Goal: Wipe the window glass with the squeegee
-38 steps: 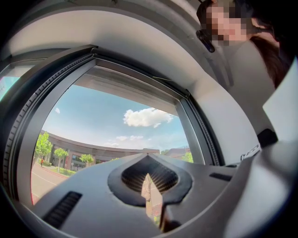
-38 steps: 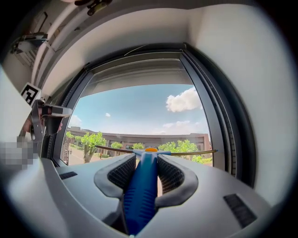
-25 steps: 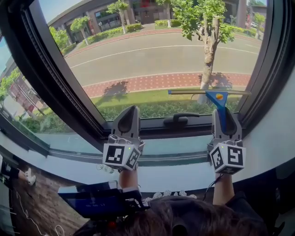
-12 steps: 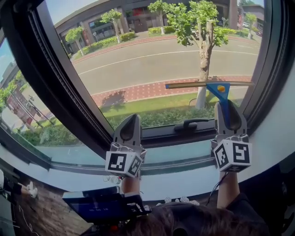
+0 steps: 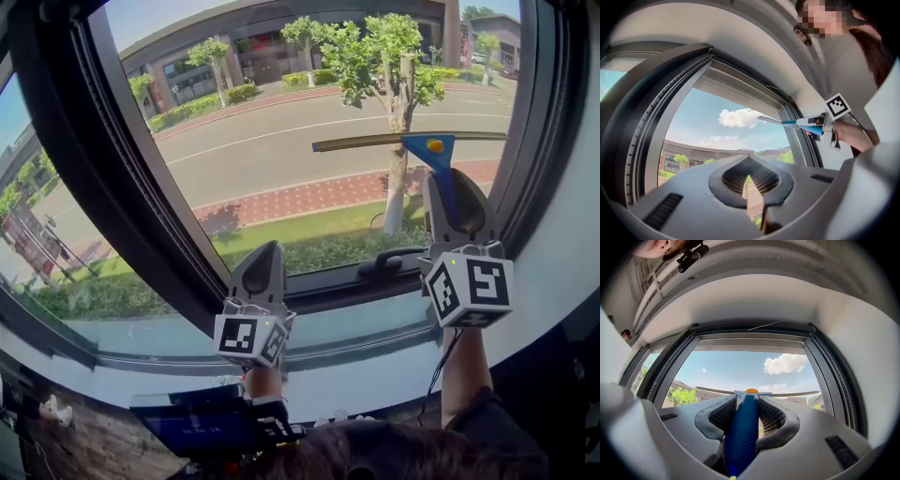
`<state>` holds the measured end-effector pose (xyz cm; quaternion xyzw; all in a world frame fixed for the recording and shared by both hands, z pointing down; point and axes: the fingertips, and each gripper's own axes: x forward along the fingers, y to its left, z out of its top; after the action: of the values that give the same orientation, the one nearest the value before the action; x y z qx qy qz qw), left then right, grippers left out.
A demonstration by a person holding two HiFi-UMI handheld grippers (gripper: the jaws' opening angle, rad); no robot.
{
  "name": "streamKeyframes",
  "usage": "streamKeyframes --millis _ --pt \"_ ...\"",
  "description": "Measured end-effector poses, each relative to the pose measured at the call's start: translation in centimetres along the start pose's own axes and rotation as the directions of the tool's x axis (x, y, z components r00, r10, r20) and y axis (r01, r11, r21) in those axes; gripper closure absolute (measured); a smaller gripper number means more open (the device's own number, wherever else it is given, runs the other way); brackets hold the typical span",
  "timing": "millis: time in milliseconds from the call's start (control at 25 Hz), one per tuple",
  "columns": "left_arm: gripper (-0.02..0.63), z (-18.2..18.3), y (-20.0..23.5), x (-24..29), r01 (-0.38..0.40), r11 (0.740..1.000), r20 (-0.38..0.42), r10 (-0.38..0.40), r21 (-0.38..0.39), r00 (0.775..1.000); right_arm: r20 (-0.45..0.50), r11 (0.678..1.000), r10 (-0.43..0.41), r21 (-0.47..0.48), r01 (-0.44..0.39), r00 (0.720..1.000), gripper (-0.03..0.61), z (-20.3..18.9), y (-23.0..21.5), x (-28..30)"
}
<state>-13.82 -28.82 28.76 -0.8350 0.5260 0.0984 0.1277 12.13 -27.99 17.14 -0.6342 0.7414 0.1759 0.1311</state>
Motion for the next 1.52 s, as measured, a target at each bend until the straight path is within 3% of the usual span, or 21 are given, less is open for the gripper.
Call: streamKeyframes --millis 240,960,1200,1520 --pt "0.612 -1.0 -0.3 0.2 0.033 0.999 0.005 -0.032 -0.009 0.999 0.063 1.000 -0.003 -0.023 0.005 0.998 0.436 3.0 -0.1 1.9" --pt "0.612 0.1 -1.2 2.0 0.021 0.999 0.035 -0.020 -0.040 0.999 0.199 0.998 0.007 -0.068 0.007 0.980 0.436 13.4 -0.8 8.8" --pt "0.612 1.2 -1.1 1.8 0.015 1.000 0.052 -0.014 -0.026 0.999 0.252 0.996 0.015 -0.092 0.009 0.968 0.436 16.7 -0.9 11.2" --pt "0.612 2.9 -0.6 1.9 -0.013 0.999 0.075 0.009 0.052 0.997 0.305 0.997 0.009 -0.072 0.014 0.952 0.436 19.9 -0.7 13.7"
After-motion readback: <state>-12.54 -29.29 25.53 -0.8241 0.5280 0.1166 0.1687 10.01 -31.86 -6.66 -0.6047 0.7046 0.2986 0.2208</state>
